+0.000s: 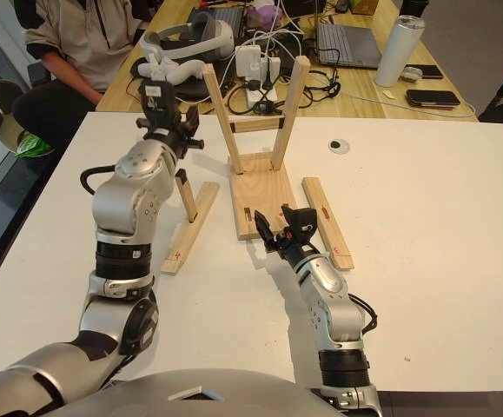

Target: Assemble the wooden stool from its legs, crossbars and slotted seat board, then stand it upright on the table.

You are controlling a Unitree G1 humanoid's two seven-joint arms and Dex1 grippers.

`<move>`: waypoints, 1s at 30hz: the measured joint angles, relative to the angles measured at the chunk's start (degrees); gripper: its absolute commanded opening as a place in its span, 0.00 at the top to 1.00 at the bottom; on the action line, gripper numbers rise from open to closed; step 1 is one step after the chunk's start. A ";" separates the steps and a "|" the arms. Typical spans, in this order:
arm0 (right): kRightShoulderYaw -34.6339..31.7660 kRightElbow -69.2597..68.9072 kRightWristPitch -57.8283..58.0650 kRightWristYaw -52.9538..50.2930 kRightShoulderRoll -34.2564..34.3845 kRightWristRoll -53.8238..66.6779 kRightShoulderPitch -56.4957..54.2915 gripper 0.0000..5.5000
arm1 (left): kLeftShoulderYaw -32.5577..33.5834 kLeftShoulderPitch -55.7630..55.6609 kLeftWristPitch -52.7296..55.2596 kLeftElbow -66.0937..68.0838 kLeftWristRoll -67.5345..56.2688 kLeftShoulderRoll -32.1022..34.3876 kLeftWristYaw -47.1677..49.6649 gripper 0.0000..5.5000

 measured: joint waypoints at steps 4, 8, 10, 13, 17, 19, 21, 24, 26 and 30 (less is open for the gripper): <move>0.00 0.14 0.02 0.01 -0.10 0.19 -0.11 0.33 | 0.95 -0.81 1.30 -1.85 -0.20 0.98 -0.09 0.66; 0.01 0.65 0.04 0.00 -0.12 0.23 -0.27 0.33 | -1.12 3.22 0.88 -1.12 0.72 1.92 -0.87 0.66; 0.02 0.71 0.09 -0.01 -0.11 0.26 -0.28 0.33 | -2.43 7.17 -0.43 1.66 1.98 1.97 -0.58 0.66; 0.12 0.83 0.31 0.00 -0.10 0.28 -0.31 0.33 | -3.89 8.65 -1.07 1.68 3.86 2.51 -0.35 0.66; 0.09 0.82 0.53 0.00 -0.10 0.41 -0.31 0.33 | -4.77 10.78 1.14 -1.95 3.89 2.27 -0.56 0.66; 0.05 0.82 0.61 0.00 -0.11 0.43 -0.31 0.33 | -4.36 10.49 2.06 -2.84 3.84 1.98 -0.54 0.66; 0.02 0.83 0.63 0.01 -0.12 0.45 -0.31 0.33 | -3.52 9.83 2.90 -2.89 3.76 1.51 -0.56 0.66; -0.03 1.13 0.64 0.38 -0.20 0.46 -0.46 0.33 | -2.42 8.31 3.67 -2.55 3.21 0.95 -0.56 0.66; -0.07 1.26 0.64 0.51 -0.32 0.47 -0.64 0.33 | -1.23 5.68 3.70 -2.53 2.60 0.69 -0.40 0.66; -0.30 1.47 0.64 0.59 -0.52 0.47 -1.01 0.33 | 2.11 -3.48 3.27 -3.41 1.98 1.18 0.24 0.66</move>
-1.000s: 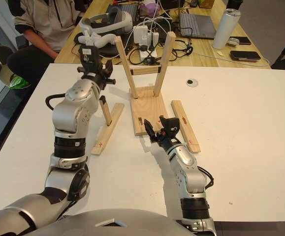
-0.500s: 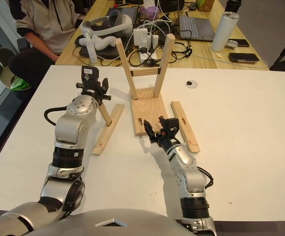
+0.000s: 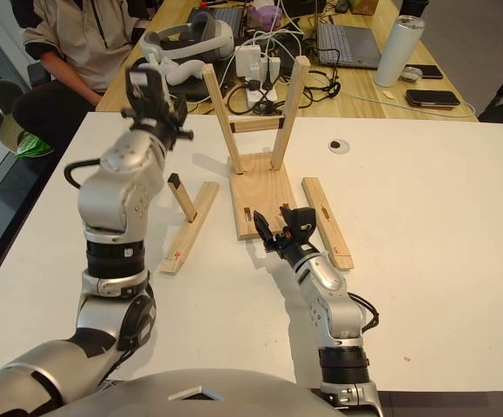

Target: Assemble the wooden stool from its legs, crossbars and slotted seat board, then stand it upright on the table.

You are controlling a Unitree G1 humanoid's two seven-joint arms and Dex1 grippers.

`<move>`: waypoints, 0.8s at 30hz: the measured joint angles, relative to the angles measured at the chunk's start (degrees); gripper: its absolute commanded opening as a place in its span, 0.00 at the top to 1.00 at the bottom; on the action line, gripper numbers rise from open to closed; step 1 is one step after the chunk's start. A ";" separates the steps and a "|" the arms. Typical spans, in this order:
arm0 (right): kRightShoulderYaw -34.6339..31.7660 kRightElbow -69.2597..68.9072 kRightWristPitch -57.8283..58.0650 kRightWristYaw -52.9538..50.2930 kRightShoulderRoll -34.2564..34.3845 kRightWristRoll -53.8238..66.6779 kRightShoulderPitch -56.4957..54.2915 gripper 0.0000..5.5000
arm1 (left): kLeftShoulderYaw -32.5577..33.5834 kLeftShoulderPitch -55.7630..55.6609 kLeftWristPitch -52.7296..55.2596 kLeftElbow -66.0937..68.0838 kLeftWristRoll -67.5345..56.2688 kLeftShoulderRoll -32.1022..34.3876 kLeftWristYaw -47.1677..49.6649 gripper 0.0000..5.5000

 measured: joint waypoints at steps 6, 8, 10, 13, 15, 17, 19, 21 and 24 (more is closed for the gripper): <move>-0.11 0.13 0.10 0.02 -0.08 0.01 -0.33 0.33 | 2.26 -3.99 -0.28 -1.14 -0.90 -0.02 0.89 0.66; -0.17 0.13 0.23 0.02 -0.08 0.22 -0.33 0.33 | 2.25 1.61 0.01 -0.24 -1.26 -2.42 1.52 0.66; -0.17 0.13 0.37 0.02 -0.08 0.23 -0.34 0.33 | 1.05 8.50 0.31 3.36 -1.56 -4.75 1.91 0.66; -0.16 0.16 0.54 0.02 -0.06 0.24 -0.35 0.33 | -1.37 11.11 -3.48 5.84 -0.86 -5.83 2.16 0.66; -0.14 0.15 0.56 0.02 -0.05 0.24 -0.35 0.33 | -1.12 10.95 -4.84 7.16 -1.09 -7.12 2.51 0.66; -0.16 0.15 0.57 0.00 -0.03 0.24 -0.35 0.33 | -0.24 8.73 -5.79 8.98 -1.69 -7.54 2.70 0.66; -0.19 0.15 0.60 -0.01 -0.01 0.24 -0.37 0.33 | 0.48 7.25 -5.77 9.23 -2.27 -7.31 2.74 0.66; -0.20 0.16 0.61 -0.01 -0.01 0.25 -0.39 0.33 | 1.27 5.66 -5.03 8.02 -2.88 -7.07 2.74 0.66; -0.26 0.21 0.62 -0.01 -0.01 0.25 -0.46 0.33 | 2.75 1.28 -2.31 2.50 -4.73 -6.47 2.77 0.66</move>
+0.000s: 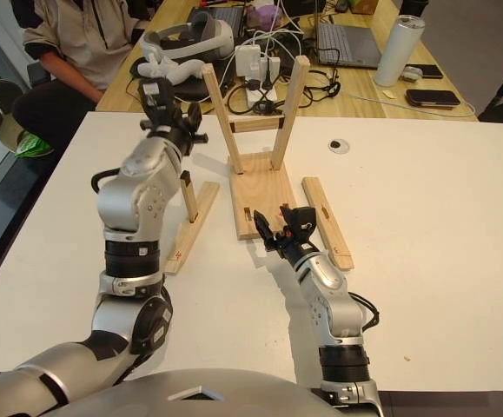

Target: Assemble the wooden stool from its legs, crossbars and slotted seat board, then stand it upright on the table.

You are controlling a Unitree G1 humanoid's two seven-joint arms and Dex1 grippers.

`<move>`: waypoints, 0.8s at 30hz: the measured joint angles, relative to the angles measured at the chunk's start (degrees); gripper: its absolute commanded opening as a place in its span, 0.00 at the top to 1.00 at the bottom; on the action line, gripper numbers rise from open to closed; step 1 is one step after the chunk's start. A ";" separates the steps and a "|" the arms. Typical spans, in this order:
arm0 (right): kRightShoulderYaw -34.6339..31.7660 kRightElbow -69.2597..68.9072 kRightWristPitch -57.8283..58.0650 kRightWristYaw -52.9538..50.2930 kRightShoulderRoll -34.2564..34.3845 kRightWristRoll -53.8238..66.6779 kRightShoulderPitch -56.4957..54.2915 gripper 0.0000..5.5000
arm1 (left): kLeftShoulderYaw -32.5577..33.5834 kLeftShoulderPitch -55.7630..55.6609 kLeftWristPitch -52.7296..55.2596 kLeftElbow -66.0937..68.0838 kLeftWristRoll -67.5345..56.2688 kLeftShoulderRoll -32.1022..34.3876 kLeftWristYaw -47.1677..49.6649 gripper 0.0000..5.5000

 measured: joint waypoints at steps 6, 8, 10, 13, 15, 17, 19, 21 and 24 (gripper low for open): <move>-0.05 -0.09 -0.01 -0.06 0.05 0.05 0.06 0.33 | 4.40 -3.57 15.73 -13.98 -9.01 3.34 -5.37 0.66; -0.07 -0.14 0.00 -0.09 0.19 0.32 0.30 0.33 | 6.72 -1.83 25.64 -18.72 -15.10 4.87 -9.87 0.66; -0.15 -0.41 0.03 -0.13 0.45 0.93 0.72 0.33 | 7.40 0.20 32.24 -21.45 -18.93 6.49 -13.15 0.66; -0.26 -0.53 0.44 -0.22 0.60 1.69 1.14 0.33 | 5.25 3.17 39.99 -26.19 -24.40 10.47 -18.54 0.66; -0.29 -0.57 0.55 -0.25 0.62 1.75 1.15 0.33 | 2.01 4.74 40.95 -26.91 -24.74 12.95 -19.25 0.66; -0.27 -0.59 0.82 -0.27 0.72 1.81 1.14 0.33 | -1.27 6.25 40.79 -26.54 -23.60 14.99 -18.87 0.66; -0.23 -2.66 1.81 -0.07 0.38 2.50 1.82 0.33 | -3.18 6.46 39.83 -25.89 -22.44 15.90 -18.40 0.66; 0.05 -7.85 3.06 1.10 -1.15 4.03 4.38 0.33 | -4.24 6.53 39.00 -25.77 -22.04 16.32 -18.24 0.66; -1.64 -16.52 3.62 3.93 -5.87 5.57 12.50 0.33 | -4.63 7.10 38.44 -25.96 -21.57 17.17 -18.18 0.66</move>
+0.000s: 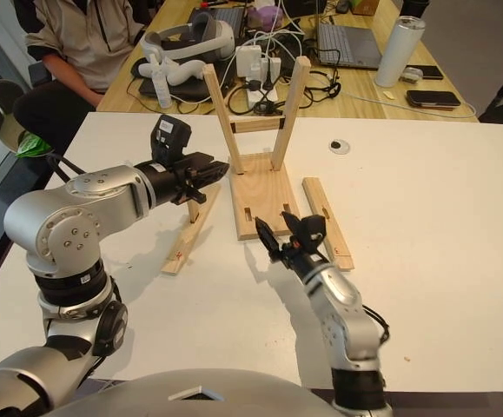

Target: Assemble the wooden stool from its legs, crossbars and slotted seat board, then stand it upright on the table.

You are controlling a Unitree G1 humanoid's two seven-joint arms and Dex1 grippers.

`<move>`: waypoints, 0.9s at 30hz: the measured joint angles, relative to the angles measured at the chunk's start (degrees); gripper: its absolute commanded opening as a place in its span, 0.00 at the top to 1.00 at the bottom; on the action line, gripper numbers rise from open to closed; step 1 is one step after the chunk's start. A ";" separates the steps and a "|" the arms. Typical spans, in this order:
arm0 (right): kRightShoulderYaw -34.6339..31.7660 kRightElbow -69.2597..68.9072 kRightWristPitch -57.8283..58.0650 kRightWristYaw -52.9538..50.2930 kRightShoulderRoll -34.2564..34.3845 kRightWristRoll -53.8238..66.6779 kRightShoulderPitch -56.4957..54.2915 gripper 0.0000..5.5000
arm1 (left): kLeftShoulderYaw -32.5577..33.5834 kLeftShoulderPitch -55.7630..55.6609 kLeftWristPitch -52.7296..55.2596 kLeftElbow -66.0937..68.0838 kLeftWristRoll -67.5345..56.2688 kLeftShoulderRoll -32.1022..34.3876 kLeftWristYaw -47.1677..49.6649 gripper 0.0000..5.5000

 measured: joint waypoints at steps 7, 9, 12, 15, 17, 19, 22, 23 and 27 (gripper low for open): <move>-2.69 -5.32 -4.68 -6.99 -0.44 -5.73 2.37 0.33 | -2.08 4.32 -5.12 1.04 3.87 0.29 2.54 0.66; 0.78 -5.62 -6.23 -7.98 0.28 -8.51 2.34 0.33 | -3.93 7.08 -8.06 3.81 6.38 0.50 3.65 0.66; 2.83 -5.72 -6.74 -7.59 0.13 -9.58 2.39 0.33 | -5.10 8.32 -11.58 6.98 9.22 2.17 4.16 0.66; 2.86 -5.68 -6.74 -7.55 0.10 -9.52 2.45 0.33 | -4.79 9.92 -14.13 10.95 12.51 5.72 4.65 0.66; 2.89 -5.63 -6.74 -7.54 0.10 -9.48 2.74 0.33 | -4.19 10.05 -16.11 13.72 14.64 8.09 5.04 0.66; 2.97 -5.41 -6.71 -7.49 0.12 -9.38 2.95 0.33 | -2.34 10.09 -17.30 16.24 16.01 10.10 5.17 0.66; 3.06 -5.29 -6.56 -7.47 0.20 -8.79 3.65 0.33 | 1.80 9.86 -17.16 17.09 16.17 11.85 4.38 0.66; 3.08 -5.25 -6.53 -7.49 0.22 -8.56 4.06 0.33 | 2.54 9.59 -16.29 16.63 15.42 11.88 3.66 0.66; 3.68 -4.23 -6.46 -7.54 0.39 -8.37 4.32 0.33 | 3.32 9.39 -11.12 12.27 10.76 11.88 -1.06 0.56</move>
